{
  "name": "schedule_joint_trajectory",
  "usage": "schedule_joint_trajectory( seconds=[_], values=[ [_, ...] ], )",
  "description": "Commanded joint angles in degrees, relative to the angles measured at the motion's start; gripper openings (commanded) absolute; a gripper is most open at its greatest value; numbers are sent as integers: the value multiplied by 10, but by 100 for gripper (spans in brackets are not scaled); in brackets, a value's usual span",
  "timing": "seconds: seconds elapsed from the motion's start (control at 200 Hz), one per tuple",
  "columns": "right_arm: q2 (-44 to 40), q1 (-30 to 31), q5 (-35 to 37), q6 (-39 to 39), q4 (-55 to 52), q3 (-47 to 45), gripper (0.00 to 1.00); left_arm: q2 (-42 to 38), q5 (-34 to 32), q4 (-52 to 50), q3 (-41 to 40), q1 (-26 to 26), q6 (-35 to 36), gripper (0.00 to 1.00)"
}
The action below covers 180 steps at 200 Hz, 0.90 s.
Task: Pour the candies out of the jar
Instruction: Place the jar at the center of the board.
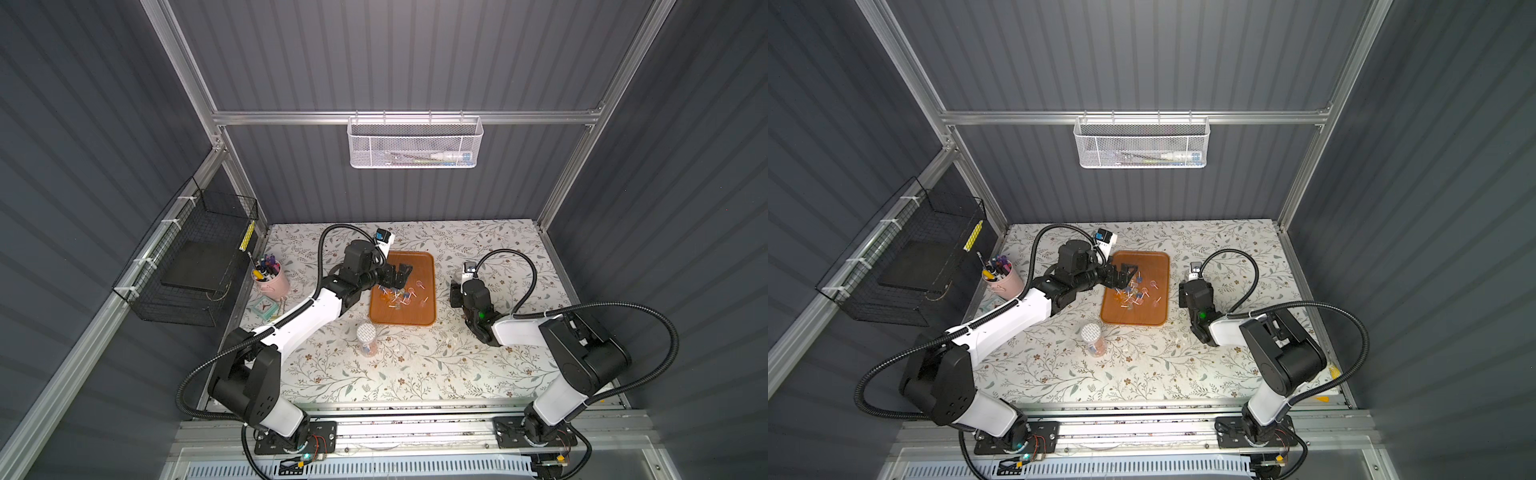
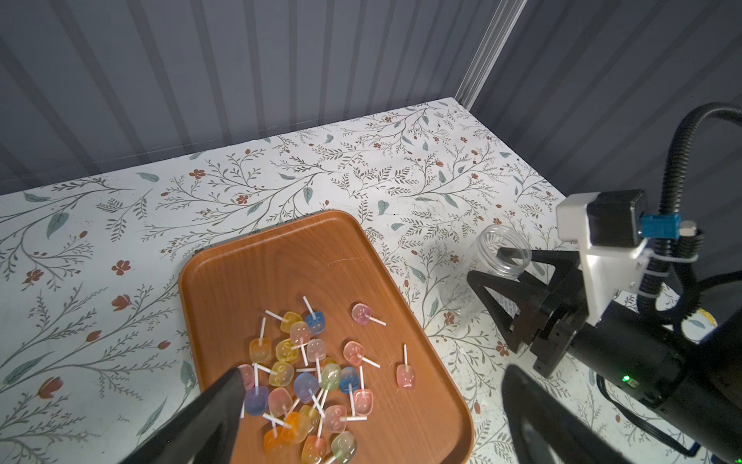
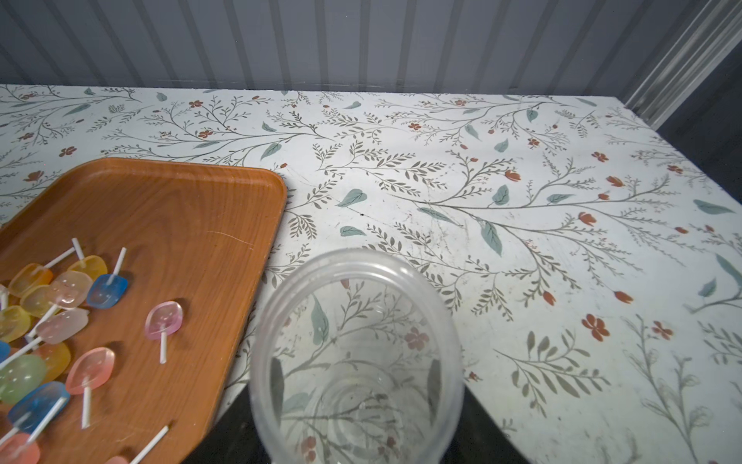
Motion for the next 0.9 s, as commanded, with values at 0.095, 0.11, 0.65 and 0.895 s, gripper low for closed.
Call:
schedule_joint_trajectory(
  seconds=[0.095,0.11,0.65,0.895],
  values=[
    [0,2,19,20,18,-9,68,-16,-8,-1,-7,4,-11,100],
    [-1,2,19,20,17,-9,69,-15,-8,-1,-7,4,-10,100],
    [-200,2,-2,82,-340,61,99,-45,-125,9,-37,32,-26,100],
    [-251,35,-220,117,-577,189,99,-77,-152,11,-87,107,-73,100]
  ],
)
